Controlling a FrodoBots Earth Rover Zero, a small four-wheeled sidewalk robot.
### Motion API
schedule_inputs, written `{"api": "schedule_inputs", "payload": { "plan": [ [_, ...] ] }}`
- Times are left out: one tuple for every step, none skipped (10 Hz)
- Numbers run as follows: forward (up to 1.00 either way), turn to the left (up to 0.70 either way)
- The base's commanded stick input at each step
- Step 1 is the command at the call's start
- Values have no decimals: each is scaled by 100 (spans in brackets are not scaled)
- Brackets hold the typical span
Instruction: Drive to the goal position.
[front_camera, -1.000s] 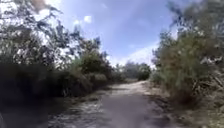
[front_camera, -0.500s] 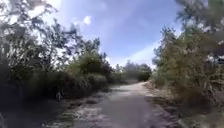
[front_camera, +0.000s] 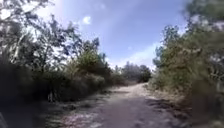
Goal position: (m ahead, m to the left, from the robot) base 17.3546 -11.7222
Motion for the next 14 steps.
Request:
{"api": "schedule_inputs", "payload": {
  "plan": [
    [70, 0],
    [70, 0],
    [70, 0],
    [70, 0],
    [70, 0],
    [70, -28],
    [70, 0],
    [70, 0],
    [70, 0],
    [70, 0],
    [70, 0],
    [70, 0],
    [70, 0],
    [70, 0]
  ]
}}
